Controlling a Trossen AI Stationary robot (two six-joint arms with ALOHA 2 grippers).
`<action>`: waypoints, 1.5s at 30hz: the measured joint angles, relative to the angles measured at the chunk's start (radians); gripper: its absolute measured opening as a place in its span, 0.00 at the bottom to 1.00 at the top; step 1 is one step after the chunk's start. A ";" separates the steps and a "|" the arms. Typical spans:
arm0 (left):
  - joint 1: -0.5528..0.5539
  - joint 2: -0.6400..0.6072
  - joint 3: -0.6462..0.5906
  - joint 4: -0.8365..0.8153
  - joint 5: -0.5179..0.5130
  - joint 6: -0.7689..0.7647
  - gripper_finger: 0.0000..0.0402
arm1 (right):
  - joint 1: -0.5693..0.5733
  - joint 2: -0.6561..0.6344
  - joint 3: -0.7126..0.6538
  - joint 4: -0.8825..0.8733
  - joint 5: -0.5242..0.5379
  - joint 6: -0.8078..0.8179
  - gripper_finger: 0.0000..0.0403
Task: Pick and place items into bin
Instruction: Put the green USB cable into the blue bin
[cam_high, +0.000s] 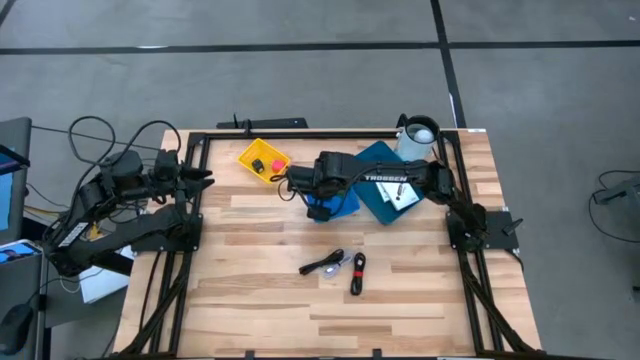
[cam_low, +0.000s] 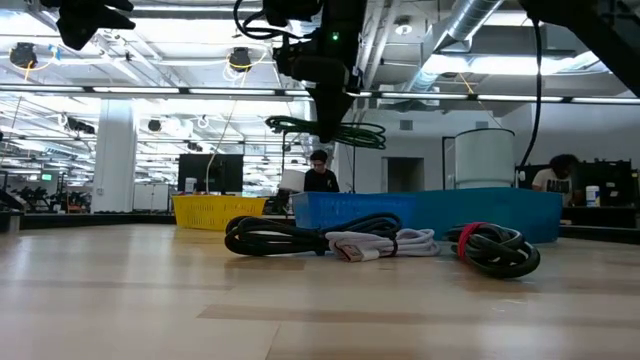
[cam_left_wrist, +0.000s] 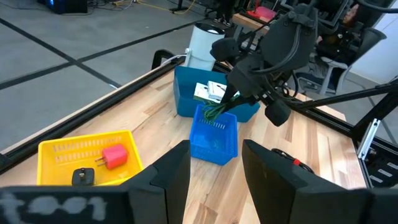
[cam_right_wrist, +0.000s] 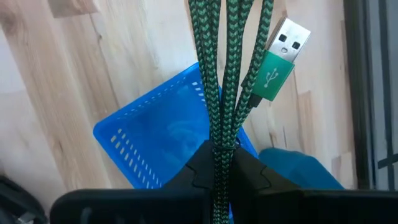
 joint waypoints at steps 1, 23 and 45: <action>0.000 0.000 0.000 0.000 0.000 0.000 0.34 | 0.000 0.000 0.000 0.002 0.004 -0.001 0.03; 0.000 0.000 0.000 -0.002 0.002 -0.005 0.34 | 0.062 -0.117 -0.003 -0.035 0.076 -0.025 0.03; 0.000 0.000 0.000 0.001 0.003 -0.005 0.34 | -0.024 -0.642 -1.134 1.182 -0.034 -0.023 0.04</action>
